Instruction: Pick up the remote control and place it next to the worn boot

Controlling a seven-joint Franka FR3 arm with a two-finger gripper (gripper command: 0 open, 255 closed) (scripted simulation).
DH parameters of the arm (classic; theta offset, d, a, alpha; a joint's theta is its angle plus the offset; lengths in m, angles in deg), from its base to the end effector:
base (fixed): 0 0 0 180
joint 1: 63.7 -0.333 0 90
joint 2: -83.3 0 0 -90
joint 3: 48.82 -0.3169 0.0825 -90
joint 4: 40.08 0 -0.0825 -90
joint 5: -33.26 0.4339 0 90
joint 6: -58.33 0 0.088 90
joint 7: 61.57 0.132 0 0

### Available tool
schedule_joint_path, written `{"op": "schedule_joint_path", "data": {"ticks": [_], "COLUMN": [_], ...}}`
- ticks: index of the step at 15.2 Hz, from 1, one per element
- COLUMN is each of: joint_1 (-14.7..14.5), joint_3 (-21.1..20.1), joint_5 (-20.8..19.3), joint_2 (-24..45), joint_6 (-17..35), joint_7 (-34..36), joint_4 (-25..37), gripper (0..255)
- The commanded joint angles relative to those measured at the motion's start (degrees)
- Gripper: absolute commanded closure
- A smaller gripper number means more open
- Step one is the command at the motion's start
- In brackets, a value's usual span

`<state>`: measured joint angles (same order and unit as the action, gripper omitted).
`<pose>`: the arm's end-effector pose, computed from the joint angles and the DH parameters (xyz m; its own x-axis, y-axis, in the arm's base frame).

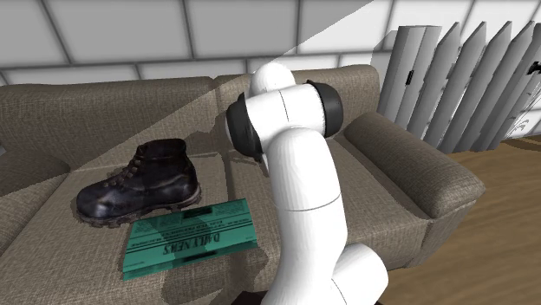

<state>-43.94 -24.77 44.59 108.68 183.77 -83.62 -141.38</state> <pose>0.5205 -0.4614 0.2805 0.8981 -0.4395 0.0168 -0.4398 -0.8979 0.0200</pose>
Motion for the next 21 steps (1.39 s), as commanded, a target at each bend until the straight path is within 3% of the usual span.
{"op": "schedule_joint_path", "data": {"ticks": [1, 6, 7, 16, 21], "joint_1": [0.0, 0.0, 0.0, 0.0, -0.3], "joint_3": [-0.1, -0.1, -0.1, -0.1, 0.5], "joint_5": [0.1, 0.1, 0.1, 0.1, -0.9], "joint_2": [0.2, 0.2, 0.2, 0.2, -1.6], "joint_6": [0.2, 0.2, 0.2, 0.2, -2.9], "joint_7": [0.0, 0.0, 0.0, 0.0, 0.6], "joint_4": [0.0, 0.0, 0.0, 0.0, 1.4], "gripper": [0, 0, 255, 255, 255]}}
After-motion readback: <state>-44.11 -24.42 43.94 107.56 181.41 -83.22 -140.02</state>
